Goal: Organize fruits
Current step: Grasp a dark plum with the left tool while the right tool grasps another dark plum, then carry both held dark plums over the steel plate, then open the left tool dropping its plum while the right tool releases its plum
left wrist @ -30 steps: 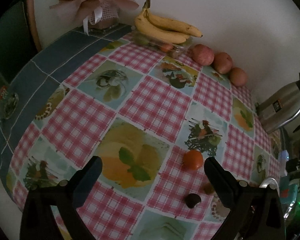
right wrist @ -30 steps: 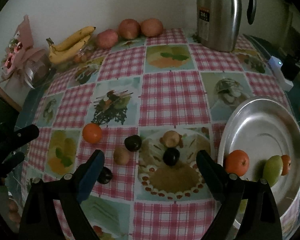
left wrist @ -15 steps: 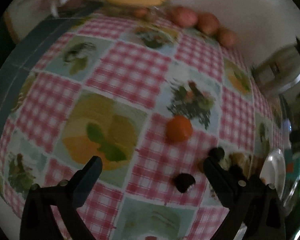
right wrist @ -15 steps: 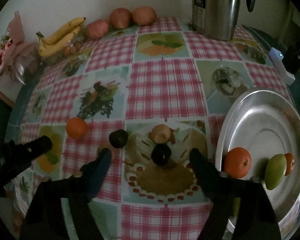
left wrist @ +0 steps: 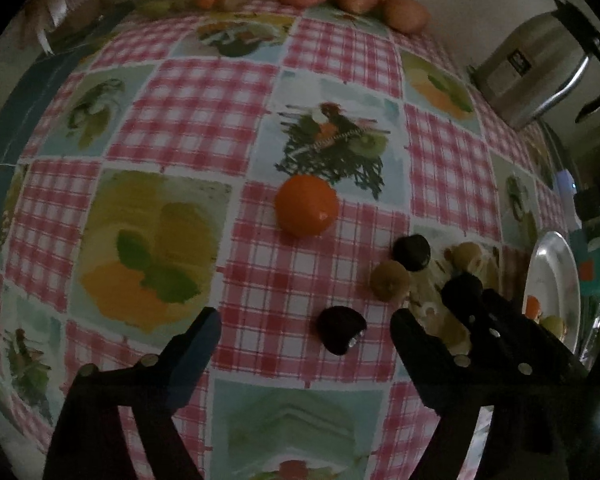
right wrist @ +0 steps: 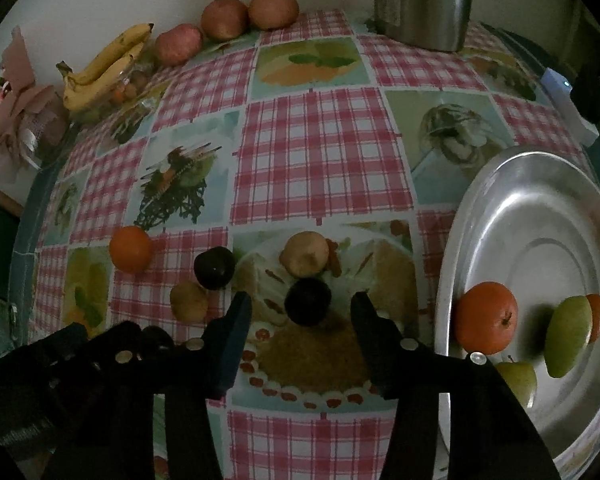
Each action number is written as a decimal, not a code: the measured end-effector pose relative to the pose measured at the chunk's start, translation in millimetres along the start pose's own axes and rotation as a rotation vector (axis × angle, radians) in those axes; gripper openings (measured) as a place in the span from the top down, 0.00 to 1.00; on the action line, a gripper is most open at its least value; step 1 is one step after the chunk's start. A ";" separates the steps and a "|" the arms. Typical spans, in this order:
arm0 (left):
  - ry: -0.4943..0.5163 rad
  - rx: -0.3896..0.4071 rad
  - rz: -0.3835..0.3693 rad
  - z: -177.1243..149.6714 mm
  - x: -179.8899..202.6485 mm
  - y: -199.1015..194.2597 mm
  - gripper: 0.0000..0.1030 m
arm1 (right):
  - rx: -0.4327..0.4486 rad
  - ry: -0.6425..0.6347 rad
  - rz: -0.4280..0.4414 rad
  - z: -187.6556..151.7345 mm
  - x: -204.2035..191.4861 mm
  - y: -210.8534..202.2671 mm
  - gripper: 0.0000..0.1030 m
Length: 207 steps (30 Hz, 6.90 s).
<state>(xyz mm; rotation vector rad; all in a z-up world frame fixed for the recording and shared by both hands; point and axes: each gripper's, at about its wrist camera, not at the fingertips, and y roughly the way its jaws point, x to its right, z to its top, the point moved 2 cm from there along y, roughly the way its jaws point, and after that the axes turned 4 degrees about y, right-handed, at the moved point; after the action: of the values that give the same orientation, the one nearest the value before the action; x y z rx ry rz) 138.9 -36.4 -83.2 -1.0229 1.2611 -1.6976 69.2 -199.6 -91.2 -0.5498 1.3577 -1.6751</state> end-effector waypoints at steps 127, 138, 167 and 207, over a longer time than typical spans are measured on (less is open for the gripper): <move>0.326 0.183 -0.097 -15.0 188.4 -35.3 0.71 | 0.164 0.399 -0.090 4.8 181.7 -99.8 0.76; 0.443 0.275 -0.084 -16.1 233.0 -11.8 0.71 | 0.199 0.384 -0.083 9.2 192.6 -88.4 0.76; 0.490 0.280 -0.056 -8.1 251.9 25.9 0.70 | 0.178 0.378 -0.084 9.8 205.1 -59.5 0.76; 0.308 0.210 0.019 5.6 196.6 -12.9 0.51 | 0.227 0.365 -0.110 5.6 193.3 -95.9 0.63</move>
<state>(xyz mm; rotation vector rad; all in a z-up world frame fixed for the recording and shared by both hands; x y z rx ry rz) 68.0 -215.0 -39.5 -0.6413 1.2418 -1.9790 -59.2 -364.1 -35.6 -0.1941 1.3819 -2.0607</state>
